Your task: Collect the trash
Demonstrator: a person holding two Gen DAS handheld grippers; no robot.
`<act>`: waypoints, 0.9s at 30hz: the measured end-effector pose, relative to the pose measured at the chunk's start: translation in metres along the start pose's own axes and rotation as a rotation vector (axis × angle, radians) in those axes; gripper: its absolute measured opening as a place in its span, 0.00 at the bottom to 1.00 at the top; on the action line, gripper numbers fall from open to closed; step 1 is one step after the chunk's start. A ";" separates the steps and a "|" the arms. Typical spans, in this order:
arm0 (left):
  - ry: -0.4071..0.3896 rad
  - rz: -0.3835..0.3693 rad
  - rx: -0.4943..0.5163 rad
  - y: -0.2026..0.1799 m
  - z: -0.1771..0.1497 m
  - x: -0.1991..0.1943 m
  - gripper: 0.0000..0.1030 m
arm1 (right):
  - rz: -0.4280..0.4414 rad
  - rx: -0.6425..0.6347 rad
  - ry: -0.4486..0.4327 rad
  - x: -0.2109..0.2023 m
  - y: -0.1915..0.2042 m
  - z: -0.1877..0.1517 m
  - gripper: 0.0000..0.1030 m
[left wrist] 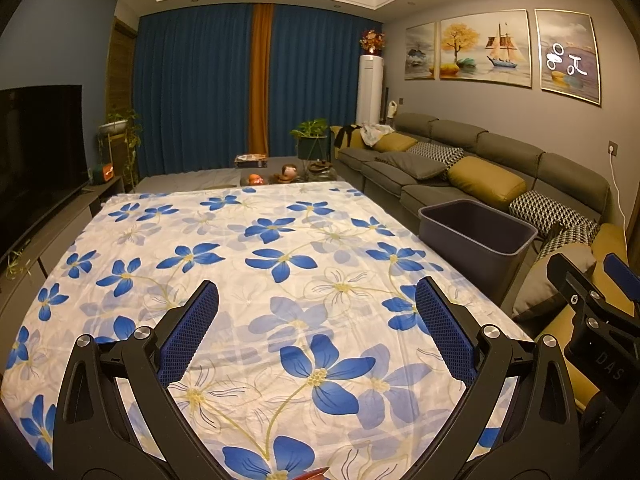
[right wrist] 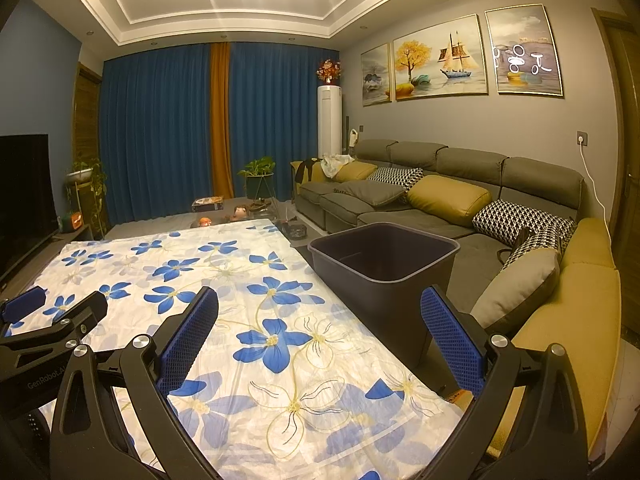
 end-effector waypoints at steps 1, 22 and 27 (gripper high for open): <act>0.000 0.000 0.001 0.000 0.000 0.000 0.94 | 0.000 0.000 0.000 0.000 0.000 0.000 0.95; 0.000 -0.002 0.003 -0.004 -0.001 -0.001 0.94 | 0.000 0.004 -0.001 -0.001 -0.001 -0.001 0.95; 0.000 -0.002 0.003 -0.004 -0.001 -0.001 0.94 | 0.000 0.005 -0.001 -0.002 -0.001 -0.002 0.95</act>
Point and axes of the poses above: each gripper's, at about its wrist camera, not at the fingertips, and x roughly the way its jaws point, y to its left, z to its top, the point moved 6 cm from there along x, roughly the way its jaws point, and after that the axes turned 3 degrees about -y, right-handed, at the moved point
